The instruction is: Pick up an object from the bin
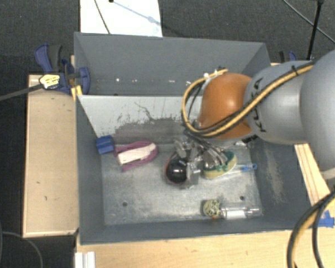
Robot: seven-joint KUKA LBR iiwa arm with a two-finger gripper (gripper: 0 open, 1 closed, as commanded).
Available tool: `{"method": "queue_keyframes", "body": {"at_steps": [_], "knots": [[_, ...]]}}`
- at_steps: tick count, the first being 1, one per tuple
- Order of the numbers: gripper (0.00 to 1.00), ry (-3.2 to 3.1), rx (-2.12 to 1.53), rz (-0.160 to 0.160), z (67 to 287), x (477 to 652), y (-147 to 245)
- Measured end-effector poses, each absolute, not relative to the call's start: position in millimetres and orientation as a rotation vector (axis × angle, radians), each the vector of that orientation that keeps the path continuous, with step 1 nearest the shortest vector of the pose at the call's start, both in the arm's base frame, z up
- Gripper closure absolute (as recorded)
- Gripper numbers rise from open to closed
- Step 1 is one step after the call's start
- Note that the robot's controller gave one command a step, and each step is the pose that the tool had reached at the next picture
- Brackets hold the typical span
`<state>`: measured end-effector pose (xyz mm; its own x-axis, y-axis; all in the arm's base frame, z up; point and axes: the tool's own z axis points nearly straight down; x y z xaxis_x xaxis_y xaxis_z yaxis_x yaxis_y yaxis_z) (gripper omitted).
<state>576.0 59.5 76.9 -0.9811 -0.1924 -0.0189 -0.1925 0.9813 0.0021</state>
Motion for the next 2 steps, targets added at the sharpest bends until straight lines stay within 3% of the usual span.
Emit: {"method": "queue_keyframes", "body": {"at_steps": [1,2], "knots": [[1.00,3.116,-0.297,0.000,189.0,562.0,54.7],[0.00,3.124,-0.298,0.000,184.2,560.5,54.6]]}}
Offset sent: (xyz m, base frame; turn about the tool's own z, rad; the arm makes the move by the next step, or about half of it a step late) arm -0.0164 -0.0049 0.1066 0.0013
